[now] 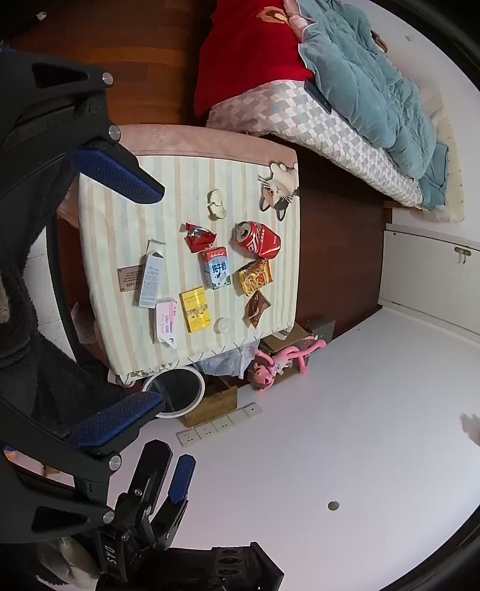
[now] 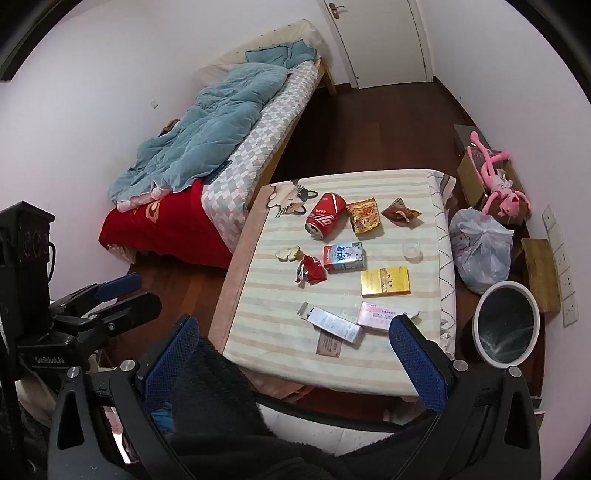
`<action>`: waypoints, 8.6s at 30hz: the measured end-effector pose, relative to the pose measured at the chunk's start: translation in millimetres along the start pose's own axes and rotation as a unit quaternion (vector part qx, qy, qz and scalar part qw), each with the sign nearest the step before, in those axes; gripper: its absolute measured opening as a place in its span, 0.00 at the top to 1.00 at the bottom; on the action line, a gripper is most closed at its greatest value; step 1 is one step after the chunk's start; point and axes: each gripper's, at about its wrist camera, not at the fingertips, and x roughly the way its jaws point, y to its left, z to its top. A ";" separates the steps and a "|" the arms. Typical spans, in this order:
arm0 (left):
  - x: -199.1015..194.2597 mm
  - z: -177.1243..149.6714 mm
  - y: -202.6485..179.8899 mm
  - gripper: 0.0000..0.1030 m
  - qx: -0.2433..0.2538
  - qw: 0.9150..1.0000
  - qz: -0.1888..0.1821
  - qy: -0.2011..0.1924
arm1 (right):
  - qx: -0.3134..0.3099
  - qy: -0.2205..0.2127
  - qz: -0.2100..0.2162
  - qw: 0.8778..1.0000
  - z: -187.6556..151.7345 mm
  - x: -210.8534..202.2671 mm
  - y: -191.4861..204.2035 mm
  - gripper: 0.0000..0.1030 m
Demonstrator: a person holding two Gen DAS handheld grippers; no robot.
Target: Collect trash
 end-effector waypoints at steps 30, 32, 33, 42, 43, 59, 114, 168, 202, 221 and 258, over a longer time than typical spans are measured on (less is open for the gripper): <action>6.1 -7.7 -1.2 0.00 -0.013 1.000 -0.002 0.002 | -0.005 0.011 0.015 1.000 0.6 12.1 4.1 0.00; 5.5 -7.7 -3.1 0.00 -0.012 1.000 -0.004 0.003 | -0.005 0.011 0.015 1.000 0.1 12.1 4.8 0.00; 5.6 -7.9 -3.6 0.00 -0.013 1.000 -0.004 0.003 | -0.005 0.011 0.015 1.000 0.0 12.3 5.2 0.00; 7.8 -10.1 -4.6 0.00 -0.012 1.000 -0.008 0.004 | -0.008 0.012 0.019 1.000 0.4 11.3 8.1 0.00; 8.2 -10.3 -5.7 0.00 -0.012 1.000 -0.009 0.005 | -0.007 0.012 0.020 1.000 0.4 11.2 8.3 0.00; 5.5 -9.6 3.3 0.00 -0.018 1.000 -0.020 0.007 | -0.014 0.014 0.023 1.000 1.2 12.8 16.1 0.00; 210.6 -72.0 73.5 0.00 -0.102 0.962 0.212 0.138 | -0.122 0.219 -0.175 0.952 -14.7 256.3 -98.6 0.01; 324.5 -61.4 -27.4 0.67 0.015 0.957 0.198 0.213 | 0.126 0.180 -0.121 0.968 -92.3 265.8 -189.9 0.46; 202.9 -6.0 -129.9 0.69 0.104 0.986 0.130 0.031 | 0.166 0.004 -0.092 0.982 -56.4 108.7 -208.7 0.50; 448.3 3.6 -356.1 0.69 0.224 0.930 -0.026 0.289 | 0.300 0.101 -0.182 0.931 -87.7 79.1 -476.9 0.50; 427.9 -24.4 -372.3 0.03 0.259 0.951 0.063 0.158 | 0.329 0.078 -0.280 0.899 -150.0 66.8 -535.8 0.00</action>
